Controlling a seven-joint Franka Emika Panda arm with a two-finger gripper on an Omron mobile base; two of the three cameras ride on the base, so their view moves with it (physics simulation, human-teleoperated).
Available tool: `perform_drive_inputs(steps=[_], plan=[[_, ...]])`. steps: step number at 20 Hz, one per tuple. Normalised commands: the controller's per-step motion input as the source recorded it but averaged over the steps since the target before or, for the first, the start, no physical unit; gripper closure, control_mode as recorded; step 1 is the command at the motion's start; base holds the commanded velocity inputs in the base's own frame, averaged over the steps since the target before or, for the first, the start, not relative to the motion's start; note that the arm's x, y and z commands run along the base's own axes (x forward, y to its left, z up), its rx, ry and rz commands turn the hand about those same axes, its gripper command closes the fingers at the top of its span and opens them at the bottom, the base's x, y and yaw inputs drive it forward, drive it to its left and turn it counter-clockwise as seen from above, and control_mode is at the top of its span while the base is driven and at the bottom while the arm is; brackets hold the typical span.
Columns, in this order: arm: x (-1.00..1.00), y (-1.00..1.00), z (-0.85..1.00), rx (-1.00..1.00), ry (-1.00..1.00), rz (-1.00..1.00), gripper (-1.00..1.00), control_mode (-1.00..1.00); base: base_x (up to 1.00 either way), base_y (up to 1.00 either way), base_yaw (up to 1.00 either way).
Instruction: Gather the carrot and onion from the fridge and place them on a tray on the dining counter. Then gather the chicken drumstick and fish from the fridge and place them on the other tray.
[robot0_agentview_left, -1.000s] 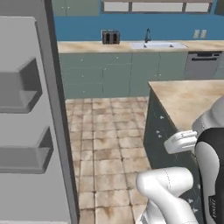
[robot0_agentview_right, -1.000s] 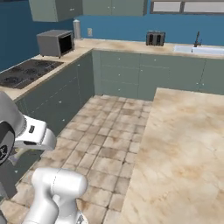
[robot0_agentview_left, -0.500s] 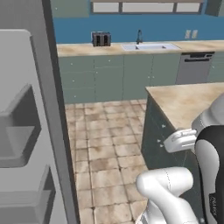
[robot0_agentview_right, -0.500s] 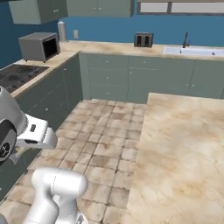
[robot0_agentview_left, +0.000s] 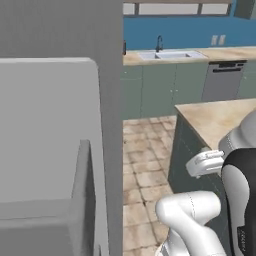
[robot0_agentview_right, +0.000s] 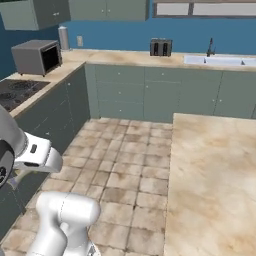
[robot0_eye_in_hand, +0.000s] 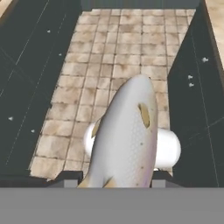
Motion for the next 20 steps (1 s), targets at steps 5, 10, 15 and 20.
perform_drive_inputs(steps=[5, 10, 15, 20], plan=[[0.0, 0.0, 0.0, 0.0, 0.0, 0.0, 1.0, 1.0, 1.0, 0.0, 0.01], [0.0, 0.0, 0.0, 0.0, 0.0, 0.0, 1.0, 1.0, 1.0, 0.0, 0.02], [0.0, 0.0, 0.0, 0.0, 0.0, 0.0, 1.0, 1.0, 1.0, 0.04, 0.0], [0.0, 0.0, 0.0, 0.0, 0.0, 0.0, 1.0, 1.0, 1.0, 0.27, -0.16]])
